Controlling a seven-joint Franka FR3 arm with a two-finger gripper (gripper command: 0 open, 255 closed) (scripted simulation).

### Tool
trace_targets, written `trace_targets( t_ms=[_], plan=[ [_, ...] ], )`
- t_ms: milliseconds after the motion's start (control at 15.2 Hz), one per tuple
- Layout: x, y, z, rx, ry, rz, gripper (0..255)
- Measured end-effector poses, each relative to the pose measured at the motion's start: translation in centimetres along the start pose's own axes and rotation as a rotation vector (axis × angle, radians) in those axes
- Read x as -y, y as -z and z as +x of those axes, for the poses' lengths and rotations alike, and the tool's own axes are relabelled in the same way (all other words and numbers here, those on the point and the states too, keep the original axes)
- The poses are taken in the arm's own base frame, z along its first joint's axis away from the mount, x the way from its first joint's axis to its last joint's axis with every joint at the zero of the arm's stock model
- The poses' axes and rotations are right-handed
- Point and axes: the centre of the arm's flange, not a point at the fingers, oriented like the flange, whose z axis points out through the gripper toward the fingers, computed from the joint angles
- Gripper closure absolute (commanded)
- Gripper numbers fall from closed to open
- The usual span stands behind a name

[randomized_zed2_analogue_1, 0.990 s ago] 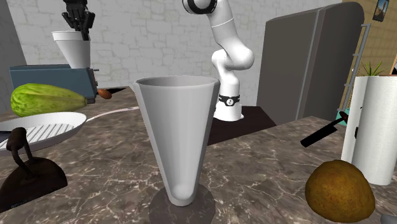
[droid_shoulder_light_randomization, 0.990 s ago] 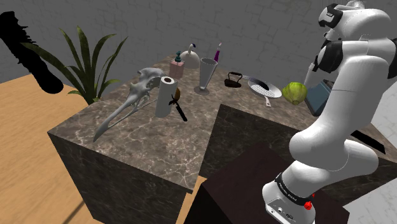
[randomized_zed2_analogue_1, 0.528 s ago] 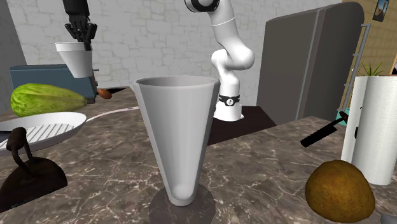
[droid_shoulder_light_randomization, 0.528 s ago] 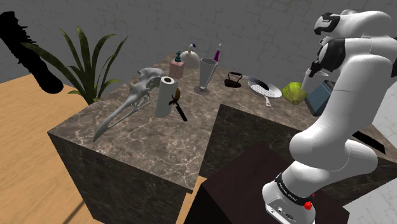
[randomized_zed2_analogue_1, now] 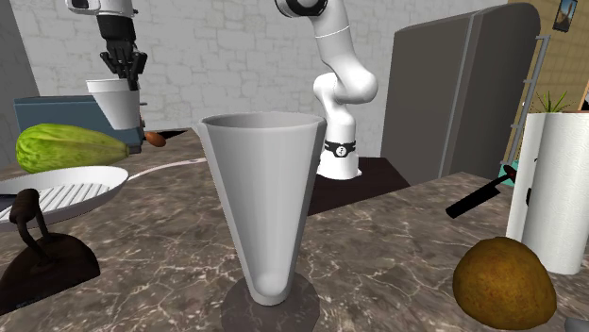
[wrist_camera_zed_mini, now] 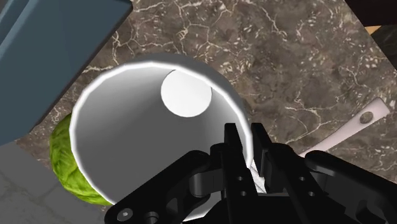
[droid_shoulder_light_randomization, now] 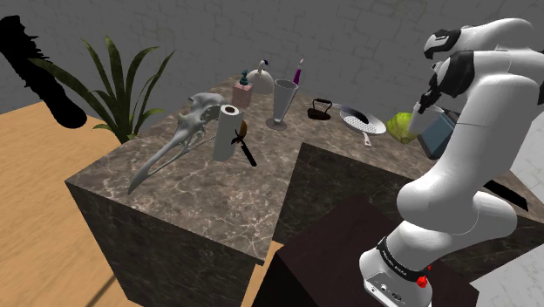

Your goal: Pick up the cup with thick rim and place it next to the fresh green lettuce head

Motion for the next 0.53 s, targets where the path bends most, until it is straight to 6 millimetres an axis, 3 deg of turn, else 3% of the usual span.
trace_targets(
  t_ms=[528],
  plan=[
    [0.1,-4.3,0.2,0.000,0.000,0.000,255]
  ],
)
